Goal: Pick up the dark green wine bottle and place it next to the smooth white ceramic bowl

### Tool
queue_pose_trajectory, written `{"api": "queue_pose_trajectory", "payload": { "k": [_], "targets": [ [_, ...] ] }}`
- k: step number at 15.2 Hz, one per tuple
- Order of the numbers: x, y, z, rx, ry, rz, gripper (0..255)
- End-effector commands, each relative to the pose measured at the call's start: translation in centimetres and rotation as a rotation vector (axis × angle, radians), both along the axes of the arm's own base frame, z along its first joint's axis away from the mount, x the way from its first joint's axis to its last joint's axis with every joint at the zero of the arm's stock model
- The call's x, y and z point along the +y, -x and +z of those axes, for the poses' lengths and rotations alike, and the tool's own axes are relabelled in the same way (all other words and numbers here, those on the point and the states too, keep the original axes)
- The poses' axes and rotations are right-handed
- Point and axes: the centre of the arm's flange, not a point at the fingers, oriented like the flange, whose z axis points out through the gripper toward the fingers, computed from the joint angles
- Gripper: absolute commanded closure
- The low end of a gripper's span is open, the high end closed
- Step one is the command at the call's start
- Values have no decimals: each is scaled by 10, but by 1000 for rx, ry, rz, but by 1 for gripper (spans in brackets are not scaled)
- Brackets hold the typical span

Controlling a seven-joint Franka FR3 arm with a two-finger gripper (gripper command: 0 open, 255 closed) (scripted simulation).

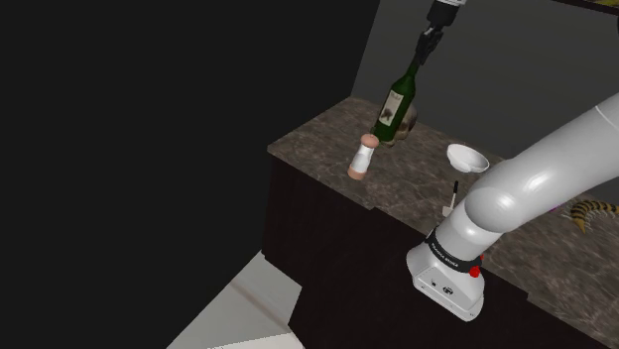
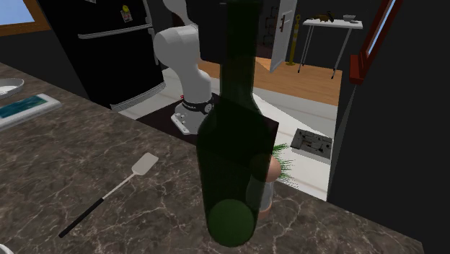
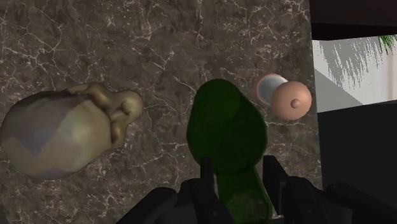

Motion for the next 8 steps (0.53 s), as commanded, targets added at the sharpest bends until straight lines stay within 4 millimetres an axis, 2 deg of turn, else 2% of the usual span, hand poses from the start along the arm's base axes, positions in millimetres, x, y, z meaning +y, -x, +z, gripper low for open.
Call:
{"api": "queue_pose_trajectory", "payload": {
  "k": [1,8],
  "targets": [
    [-14,18,1,0,0,0,255],
    [-70,91,2,0,0,0,255]
  ]
}}
